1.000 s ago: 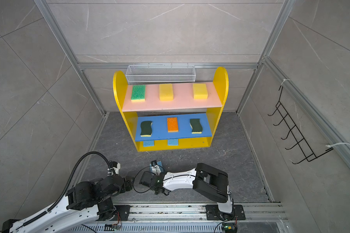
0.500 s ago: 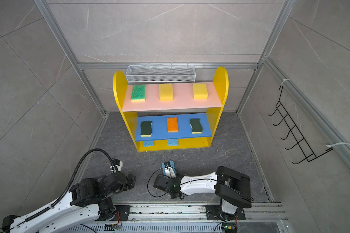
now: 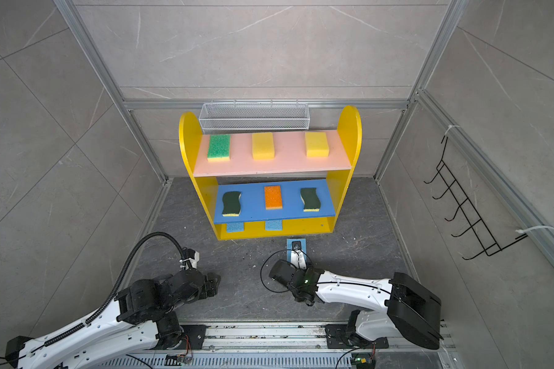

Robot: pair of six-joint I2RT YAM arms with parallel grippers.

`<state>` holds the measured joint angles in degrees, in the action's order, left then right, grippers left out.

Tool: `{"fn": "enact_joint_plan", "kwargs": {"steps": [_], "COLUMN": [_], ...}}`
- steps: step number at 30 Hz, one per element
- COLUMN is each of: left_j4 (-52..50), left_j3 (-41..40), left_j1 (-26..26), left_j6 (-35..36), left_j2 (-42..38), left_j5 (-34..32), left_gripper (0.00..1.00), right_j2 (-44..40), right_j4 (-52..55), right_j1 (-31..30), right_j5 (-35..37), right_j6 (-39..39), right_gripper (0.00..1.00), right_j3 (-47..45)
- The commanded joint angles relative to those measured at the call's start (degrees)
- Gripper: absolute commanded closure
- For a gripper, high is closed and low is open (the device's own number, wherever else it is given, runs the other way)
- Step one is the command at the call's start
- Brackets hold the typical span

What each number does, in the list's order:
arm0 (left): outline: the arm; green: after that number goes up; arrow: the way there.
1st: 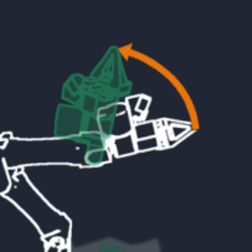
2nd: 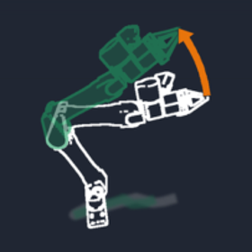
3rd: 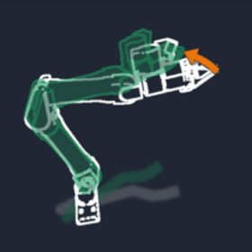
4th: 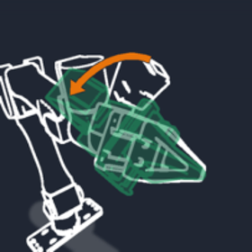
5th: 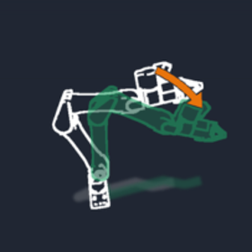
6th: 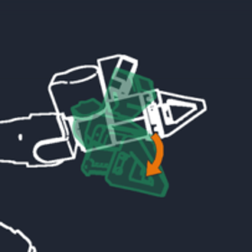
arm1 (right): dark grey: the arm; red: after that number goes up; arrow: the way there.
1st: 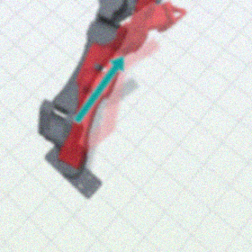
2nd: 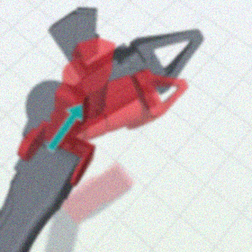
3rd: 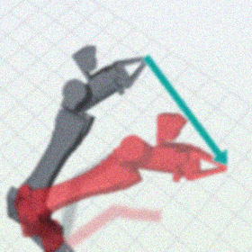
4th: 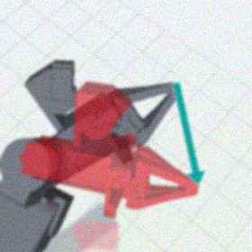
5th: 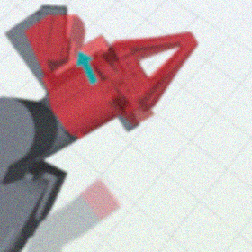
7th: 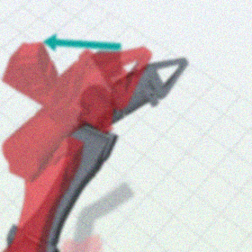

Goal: Arrange cleaning sponges on a shelf
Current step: Pick up the cleaning sponge from the bottom-center of the table, then move the cleaning sponge to the shelf.

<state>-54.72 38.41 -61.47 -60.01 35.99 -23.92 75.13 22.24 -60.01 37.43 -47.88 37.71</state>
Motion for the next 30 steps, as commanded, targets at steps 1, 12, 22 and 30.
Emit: {"fn": "enact_joint_plan", "kwargs": {"steps": [1, 12, 22, 30], "left_j4": [1.17, 2.91, 2.6, 4.24], "left_j3": [0.37, -1.27, -2.64, -1.91], "left_j1": [0.19, 0.2, 0.14, 0.17], "left_j6": [1.21, 2.31, 1.25, 2.31], "left_j2": [-1.41, -2.1, -3.92, -1.71], "left_j5": [-1.43, -0.42, -0.47, -0.6], "left_gripper": [0.11, 0.11, 0.12, 0.13], "right_j2": [-1.37, 3.37, 7.46, 8.0], "right_j4": [-2.35, -7.06, -11.81, -16.57], "right_j1": [3.8, 14.35, 20.39, 24.55], "right_j5": [-1.03, -6.71, -9.22, -11.21], "right_j6": [4.53, 10.48, 14.32, 16.99], "right_gripper": [0.31, 0.31, 0.33, 0.33], "right_j3": [-1.2, 2.0, 3.78, 3.3]}}
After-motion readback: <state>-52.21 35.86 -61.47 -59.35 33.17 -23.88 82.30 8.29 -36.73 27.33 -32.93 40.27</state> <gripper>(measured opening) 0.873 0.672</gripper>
